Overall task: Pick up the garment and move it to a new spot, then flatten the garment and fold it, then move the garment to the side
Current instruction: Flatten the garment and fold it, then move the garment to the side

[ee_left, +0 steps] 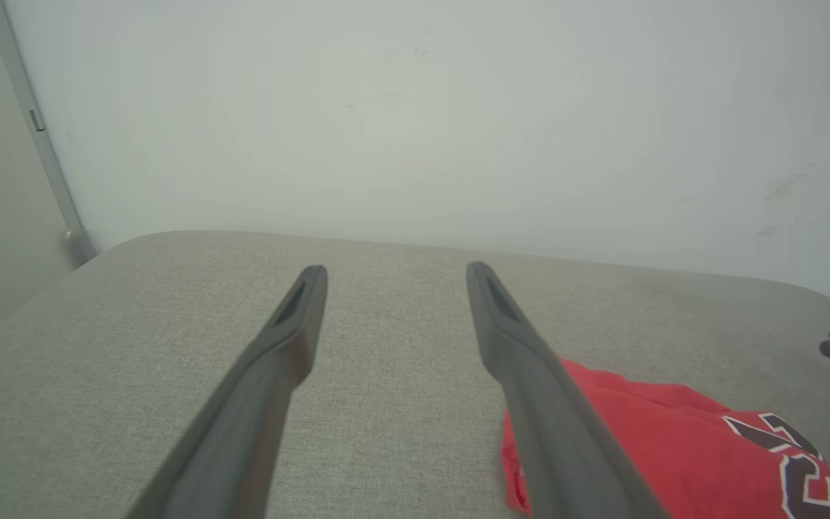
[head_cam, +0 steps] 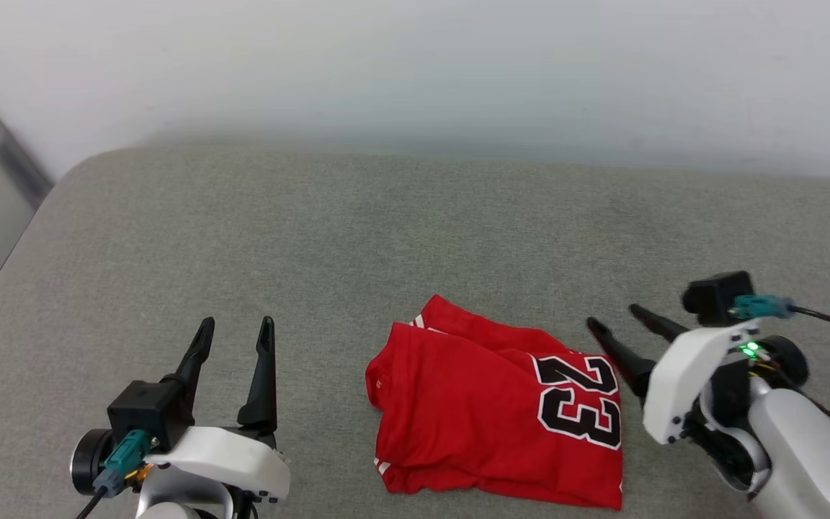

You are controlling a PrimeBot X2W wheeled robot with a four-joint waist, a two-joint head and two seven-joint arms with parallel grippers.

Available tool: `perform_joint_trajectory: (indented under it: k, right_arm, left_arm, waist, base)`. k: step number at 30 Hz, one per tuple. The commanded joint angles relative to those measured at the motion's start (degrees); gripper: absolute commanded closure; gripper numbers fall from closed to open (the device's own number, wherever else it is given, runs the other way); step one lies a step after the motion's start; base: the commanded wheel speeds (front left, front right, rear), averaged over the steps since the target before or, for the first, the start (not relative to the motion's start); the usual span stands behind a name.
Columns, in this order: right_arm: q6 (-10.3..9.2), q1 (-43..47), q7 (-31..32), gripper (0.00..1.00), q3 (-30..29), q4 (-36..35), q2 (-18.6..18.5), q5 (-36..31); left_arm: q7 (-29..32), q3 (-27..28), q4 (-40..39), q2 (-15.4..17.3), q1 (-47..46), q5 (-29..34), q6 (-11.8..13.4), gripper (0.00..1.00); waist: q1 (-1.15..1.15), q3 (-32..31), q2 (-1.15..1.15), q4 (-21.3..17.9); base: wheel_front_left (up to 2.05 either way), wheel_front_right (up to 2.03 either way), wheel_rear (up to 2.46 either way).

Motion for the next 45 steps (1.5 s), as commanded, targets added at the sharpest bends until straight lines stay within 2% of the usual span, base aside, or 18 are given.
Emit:
perform_joint_trajectory:
  k: [1,3,6,11,14,19,26,39,42,45]
  right_arm:
    - [-0.02,1.7,-1.72,0.0,-2.47,-0.87,-0.64,-1.47]
    - [-0.02,3.99,-3.88,0.0,-7.29,-2.36,-1.36,-4.62]
    - [-0.02,8.17,-6.69,0.0,-15.09,-6.23,-0.56,-9.15]
    - [-0.02,15.48,-9.22,0.0,-25.82,-15.3,3.62,-15.14]
    - [-0.02,19.11,-9.98,0.0,-29.45,-20.93,7.19,-18.16]
    - [-0.02,24.96,-9.26,0.0,-30.71,-27.54,11.72,-20.95]
    - [-0.02,30.31,-7.64,0.0,-31.04,-32.68,14.82,-22.54]
    - [-0.02,30.69,-4.65,0.0,-31.4,-35.42,15.73,-24.46]
    - [-0.02,30.46,-3.65,0.0,-32.3,-34.88,15.78,-23.38]
    - [-0.02,29.45,-0.32,0.0,-34.97,-32.15,15.18,-19.22]
  left_arm:
    - [-0.3,0.29,0.13,0.23,0.75,-0.21,0.33,0.0]
    - [-0.57,0.77,0.46,0.55,1.52,-0.61,0.58,0.0]
    - [-0.7,1.42,0.78,0.88,2.28,-0.82,1.02,0.0]
    - [-0.78,1.8,1.3,1.44,3.49,-0.92,1.4,0.0]
    - [-0.73,1.79,1.57,1.61,3.69,-0.97,1.5,0.0]
    - [-0.39,1.75,2.38,2.16,4.84,-1.08,1.94,0.0]
    - [-0.61,2.08,1.92,3.08,6.41,-0.93,2.56,0.0]
    - [-1.06,2.21,1.33,3.04,5.29,-0.52,3.23,0.0]
    - [-1.18,2.28,1.3,2.93,4.88,-0.49,3.23,0.0]
    - [-1.65,2.44,1.31,2.42,3.91,-0.28,3.05,0.0]
  waist:
    - [0.0,-0.71,0.0,-1.03]
    - [0.0,-1.03,0.0,-1.86]
    - [0.0,-1.58,0.0,-3.02]
    - [0.0,-2.4,0.0,-4.56]
    - [0.0,-2.78,0.0,-5.27]
    - [0.0,-3.49,0.0,-6.23]
    - [0.0,-3.78,0.0,-7.24]
    - [0.0,-3.5,0.0,-7.44]
    - [0.0,-3.28,0.0,-7.22]
    - [0.0,-2.85,0.0,-6.34]
  base:
    - [0.0,0.0,0.0]
    - [0.0,0.0,0.0]
    - [0.0,0.0,0.0]
    - [0.0,0.0,0.0]
    - [0.0,0.0,0.0]
    - [0.0,0.0,0.0]
    - [0.0,0.0,0.0]
    - [0.0,0.0,0.0]
    - [0.0,0.0,0.0]
    - [0.0,0.0,0.0]
